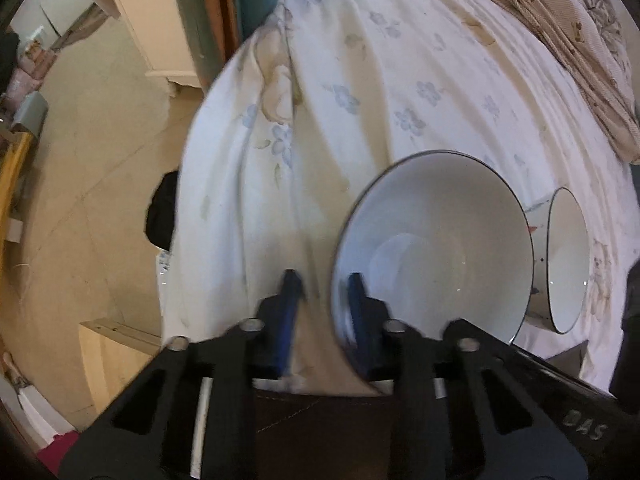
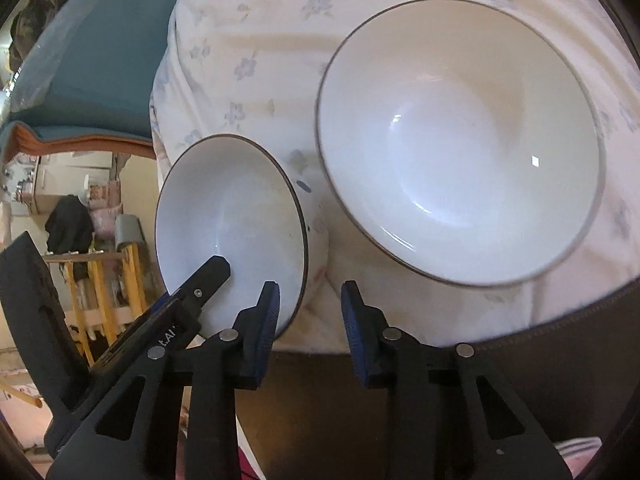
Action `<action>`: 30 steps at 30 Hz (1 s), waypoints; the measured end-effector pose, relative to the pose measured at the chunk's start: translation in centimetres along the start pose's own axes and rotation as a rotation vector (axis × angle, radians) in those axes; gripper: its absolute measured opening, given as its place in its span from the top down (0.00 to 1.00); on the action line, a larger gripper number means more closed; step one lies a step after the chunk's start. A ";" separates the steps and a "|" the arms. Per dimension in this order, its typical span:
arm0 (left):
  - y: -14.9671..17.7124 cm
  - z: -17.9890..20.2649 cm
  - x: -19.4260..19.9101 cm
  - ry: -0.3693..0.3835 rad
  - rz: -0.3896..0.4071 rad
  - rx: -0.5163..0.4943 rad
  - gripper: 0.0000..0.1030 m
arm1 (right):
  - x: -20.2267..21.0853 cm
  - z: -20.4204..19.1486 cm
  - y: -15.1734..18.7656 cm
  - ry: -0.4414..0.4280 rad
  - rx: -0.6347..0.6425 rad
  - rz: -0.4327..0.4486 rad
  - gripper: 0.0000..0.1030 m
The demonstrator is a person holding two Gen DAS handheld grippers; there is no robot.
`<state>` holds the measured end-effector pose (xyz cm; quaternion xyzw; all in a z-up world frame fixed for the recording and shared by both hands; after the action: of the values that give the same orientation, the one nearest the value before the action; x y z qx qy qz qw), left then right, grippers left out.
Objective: Organize plates and bowls
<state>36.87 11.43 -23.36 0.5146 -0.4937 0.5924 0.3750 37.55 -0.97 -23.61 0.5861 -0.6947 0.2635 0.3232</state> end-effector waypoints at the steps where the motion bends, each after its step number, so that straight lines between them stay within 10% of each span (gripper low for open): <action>1: 0.1 0.3 -0.1 0.007 0.003 -0.011 0.91 | -0.3 0.0 -0.1 0.007 0.007 -0.004 0.68; 6: 0.6 0.7 0.9 -0.014 0.028 -0.047 0.92 | -1.3 -0.7 -0.1 0.137 0.143 -0.007 0.81; 21: 6.4 1.1 5.3 -0.043 0.036 -0.138 0.91 | 0.8 -1.8 4.5 0.100 0.189 -0.045 0.82; 30: 13.2 1.4 3.9 -0.063 -0.094 -0.217 0.88 | 1.8 0.3 10.1 0.136 0.247 -0.177 0.82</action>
<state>23.88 6.76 -22.17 0.5117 -0.5418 0.5007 0.4403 27.42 -0.61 -22.29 0.6613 -0.5791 0.3563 0.3167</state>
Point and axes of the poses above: each gripper's, at about its wrist camera, not at the fingertips, and x roughly against the way its jaws point, z to its right, y to its underside, the point moved 10 cm from there along -x, roughly the way its jaws point, and after that the axes turned 10 degrees about -y, right-handed, at the moved point
